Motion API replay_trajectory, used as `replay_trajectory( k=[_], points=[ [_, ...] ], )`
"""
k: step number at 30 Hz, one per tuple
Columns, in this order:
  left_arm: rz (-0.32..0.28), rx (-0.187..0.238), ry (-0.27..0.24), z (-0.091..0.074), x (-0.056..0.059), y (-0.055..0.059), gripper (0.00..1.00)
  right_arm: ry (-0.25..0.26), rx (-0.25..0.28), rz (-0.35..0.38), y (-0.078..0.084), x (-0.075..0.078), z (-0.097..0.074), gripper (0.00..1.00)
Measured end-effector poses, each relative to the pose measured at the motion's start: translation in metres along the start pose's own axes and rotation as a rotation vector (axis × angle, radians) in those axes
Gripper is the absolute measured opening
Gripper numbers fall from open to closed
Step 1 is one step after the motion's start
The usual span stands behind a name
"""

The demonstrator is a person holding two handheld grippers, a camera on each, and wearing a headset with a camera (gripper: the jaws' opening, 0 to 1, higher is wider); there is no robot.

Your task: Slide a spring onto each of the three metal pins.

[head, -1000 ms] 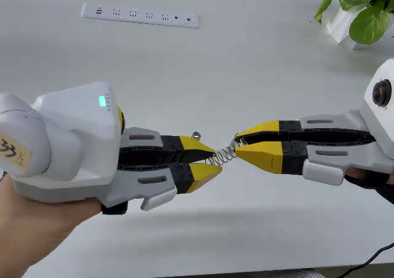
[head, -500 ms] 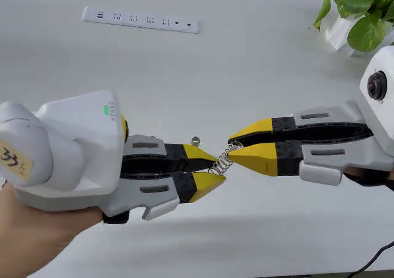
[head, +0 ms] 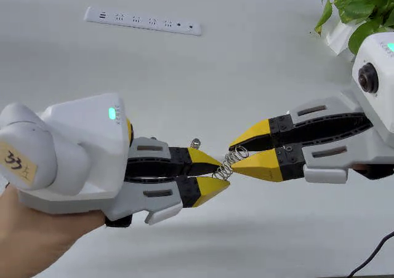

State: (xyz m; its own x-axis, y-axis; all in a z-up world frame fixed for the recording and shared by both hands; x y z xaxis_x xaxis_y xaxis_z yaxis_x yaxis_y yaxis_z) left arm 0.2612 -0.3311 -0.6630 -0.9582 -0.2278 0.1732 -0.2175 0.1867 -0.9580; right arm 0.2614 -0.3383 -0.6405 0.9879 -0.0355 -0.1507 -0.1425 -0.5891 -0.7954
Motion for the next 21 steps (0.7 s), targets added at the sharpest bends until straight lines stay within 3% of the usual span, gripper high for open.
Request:
replay_trajectory(
  k=[6, 7, 14, 18, 21],
  points=[
    [0.004, -0.007, 0.003, 0.001, 0.001, 0.004, 0.06, -0.084, -0.134, -0.121, -0.007, -0.003, 0.001, 0.15],
    [0.005, -0.01, 0.004, 0.001, 0.001, 0.004, 0.06, -0.106, -0.178, -0.163, -0.007, -0.004, 0.002, 0.14],
    [0.004, -0.013, 0.01, 0.002, 0.002, 0.008, 0.06, -0.207, -0.366, -0.344, 0.006, -0.005, 0.012, 0.14],
    [-0.001, -0.004, 0.007, 0.001, 0.001, 0.007, 0.06, -0.239, -0.434, -0.395, 0.013, -0.004, 0.014, 0.12],
    [-0.005, 0.003, 0.005, 0.001, 0.0, 0.006, 0.06, -0.247, -0.437, -0.398, 0.012, -0.004, 0.016, 0.11]
  ],
)
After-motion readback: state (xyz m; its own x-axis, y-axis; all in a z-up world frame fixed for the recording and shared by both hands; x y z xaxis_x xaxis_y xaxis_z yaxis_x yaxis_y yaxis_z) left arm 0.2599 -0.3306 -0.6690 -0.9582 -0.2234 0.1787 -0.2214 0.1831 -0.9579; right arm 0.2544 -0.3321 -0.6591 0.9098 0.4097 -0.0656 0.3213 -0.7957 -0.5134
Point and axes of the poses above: the centre of the closed fingertips' face, and the gripper's own axes: z roughly forward along the fingers, x roughly to its right, y roughly out of its underside, the point moved 1 cm from there along -z, roughly backward along the fingers
